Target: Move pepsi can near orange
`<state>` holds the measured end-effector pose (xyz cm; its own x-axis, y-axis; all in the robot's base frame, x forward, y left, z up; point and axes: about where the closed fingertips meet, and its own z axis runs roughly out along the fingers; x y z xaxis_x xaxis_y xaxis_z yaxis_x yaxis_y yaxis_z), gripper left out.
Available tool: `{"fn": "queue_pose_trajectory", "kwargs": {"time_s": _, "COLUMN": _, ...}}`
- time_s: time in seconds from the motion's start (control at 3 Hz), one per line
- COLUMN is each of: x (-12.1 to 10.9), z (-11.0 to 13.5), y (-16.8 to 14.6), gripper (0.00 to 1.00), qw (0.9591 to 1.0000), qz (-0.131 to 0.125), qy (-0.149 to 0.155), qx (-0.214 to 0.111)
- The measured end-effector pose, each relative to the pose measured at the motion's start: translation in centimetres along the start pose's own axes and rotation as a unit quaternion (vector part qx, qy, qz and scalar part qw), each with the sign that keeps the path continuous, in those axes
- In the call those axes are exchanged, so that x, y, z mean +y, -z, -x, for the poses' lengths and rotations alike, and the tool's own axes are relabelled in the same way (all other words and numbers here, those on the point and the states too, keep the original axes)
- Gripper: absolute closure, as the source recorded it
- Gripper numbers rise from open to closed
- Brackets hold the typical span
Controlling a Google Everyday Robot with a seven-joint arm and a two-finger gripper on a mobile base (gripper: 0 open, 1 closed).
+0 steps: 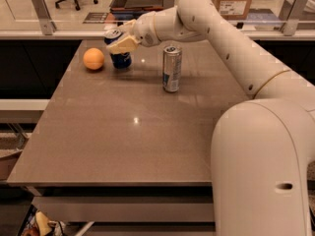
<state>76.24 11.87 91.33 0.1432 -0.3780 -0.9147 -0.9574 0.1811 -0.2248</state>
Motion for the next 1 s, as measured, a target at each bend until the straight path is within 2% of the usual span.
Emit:
{"fn": "queue_pose_trajectory", "kwargs": {"time_s": 0.33, "x": 0.34, "z": -0.37, "y": -0.62, "gripper": 0.83, "qw": 1.0, "qz": 0.002, "qy": -0.003, "qx": 0.002}}
{"fn": "queue_pose_trajectory", "kwargs": {"time_s": 1.0, "x": 0.64, "z": -0.38, "y": -1.27, "gripper": 0.37, "qw": 1.0, "qz": 0.007, "qy": -0.004, "qx": 0.002}}
